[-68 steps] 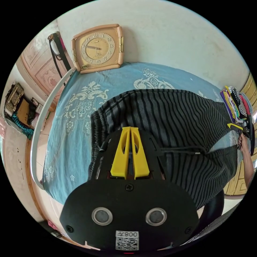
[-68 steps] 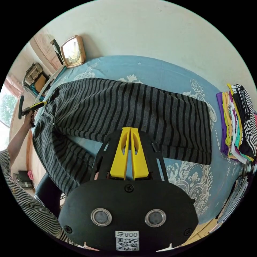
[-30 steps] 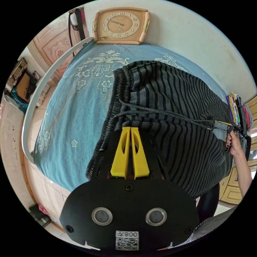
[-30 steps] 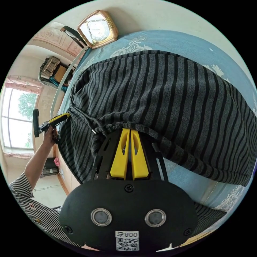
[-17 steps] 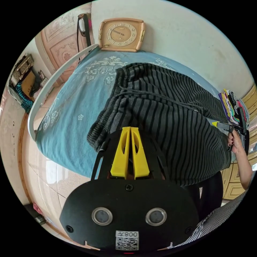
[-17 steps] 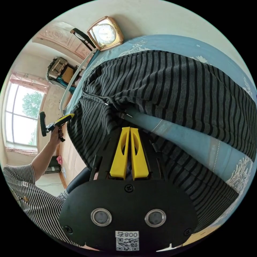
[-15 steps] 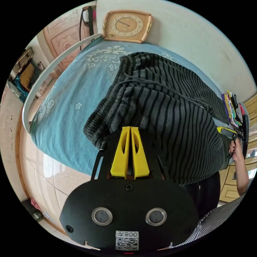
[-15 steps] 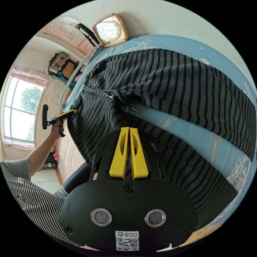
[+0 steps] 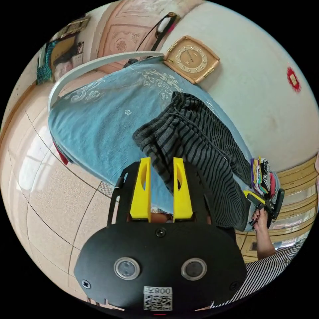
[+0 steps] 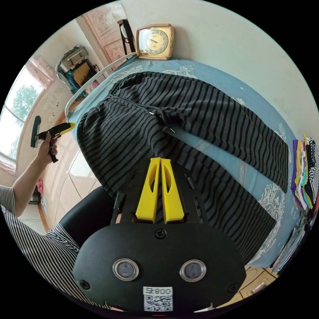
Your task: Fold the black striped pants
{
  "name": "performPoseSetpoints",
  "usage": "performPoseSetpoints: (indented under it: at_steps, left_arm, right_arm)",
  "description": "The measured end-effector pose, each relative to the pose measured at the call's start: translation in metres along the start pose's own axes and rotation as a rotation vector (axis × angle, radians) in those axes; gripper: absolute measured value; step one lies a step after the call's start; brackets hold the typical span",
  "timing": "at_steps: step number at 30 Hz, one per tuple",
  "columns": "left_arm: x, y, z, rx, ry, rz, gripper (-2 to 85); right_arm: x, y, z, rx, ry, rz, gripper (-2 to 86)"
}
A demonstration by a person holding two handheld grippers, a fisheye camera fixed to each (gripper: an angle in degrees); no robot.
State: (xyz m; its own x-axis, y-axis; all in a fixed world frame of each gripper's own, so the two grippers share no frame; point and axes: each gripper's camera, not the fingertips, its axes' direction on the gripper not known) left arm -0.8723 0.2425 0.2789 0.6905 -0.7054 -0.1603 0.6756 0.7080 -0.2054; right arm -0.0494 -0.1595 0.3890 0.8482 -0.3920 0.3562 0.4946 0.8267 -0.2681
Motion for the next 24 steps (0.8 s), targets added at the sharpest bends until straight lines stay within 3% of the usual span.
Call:
performPoseSetpoints:
  at_steps: [5, 9, 14, 19, 24]
  left_arm:
    - [-0.041, -0.002, 0.035, -0.101, 0.194, -0.135, 12.3]
    - [-0.043, -0.010, 0.047, -0.117, 0.200, -0.155, 8.9]
    - [-0.024, -0.016, 0.038, -0.118, 0.154, -0.051, 4.9]
    - [-0.019, -0.004, 0.011, -0.019, 0.211, -0.016, 4.0]
    - [-0.015, 0.003, 0.038, -0.098, 0.106, -0.057, 3.3]
  right_arm:
    - [-0.072, 0.006, 0.035, -0.134, -0.030, -0.170, 5.4]
    - [-0.116, 0.001, 0.075, -0.262, 0.051, -0.273, 5.8]
    - [-0.143, -0.002, 0.075, -0.272, 0.126, -0.386, 3.1]
    - [-0.154, 0.002, 0.052, -0.229, 0.062, -0.392, 1.1]
    - [-0.146, 0.004, 0.068, -0.256, 0.034, -0.342, 0.9]
